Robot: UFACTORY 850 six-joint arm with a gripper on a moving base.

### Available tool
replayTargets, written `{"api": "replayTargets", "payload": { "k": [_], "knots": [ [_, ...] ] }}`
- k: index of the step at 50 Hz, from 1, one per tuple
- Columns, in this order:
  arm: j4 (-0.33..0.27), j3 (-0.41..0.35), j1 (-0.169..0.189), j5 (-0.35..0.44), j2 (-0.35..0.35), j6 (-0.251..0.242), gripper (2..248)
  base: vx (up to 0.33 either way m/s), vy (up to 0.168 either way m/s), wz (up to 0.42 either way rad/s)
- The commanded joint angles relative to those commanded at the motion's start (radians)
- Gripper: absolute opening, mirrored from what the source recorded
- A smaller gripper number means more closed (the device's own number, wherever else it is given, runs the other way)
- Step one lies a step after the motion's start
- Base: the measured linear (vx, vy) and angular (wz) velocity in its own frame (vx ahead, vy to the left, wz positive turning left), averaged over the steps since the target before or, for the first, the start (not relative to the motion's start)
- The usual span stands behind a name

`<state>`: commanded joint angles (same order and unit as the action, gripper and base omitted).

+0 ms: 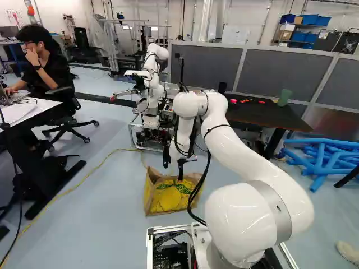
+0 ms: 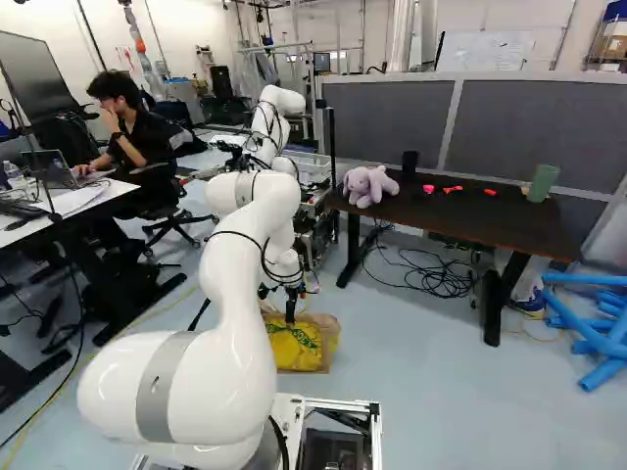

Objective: Pick up the bag on the ground and place it on the table

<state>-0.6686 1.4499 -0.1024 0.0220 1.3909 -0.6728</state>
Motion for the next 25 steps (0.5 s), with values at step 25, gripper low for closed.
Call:
{"api": "replayTargets", "payload": {
  "k": [25],
  "knots": [
    [0.000, 0.100, -0.044, 0.000, 0.099, 0.000, 247, 0.000, 0.000, 0.000]
  ]
}}
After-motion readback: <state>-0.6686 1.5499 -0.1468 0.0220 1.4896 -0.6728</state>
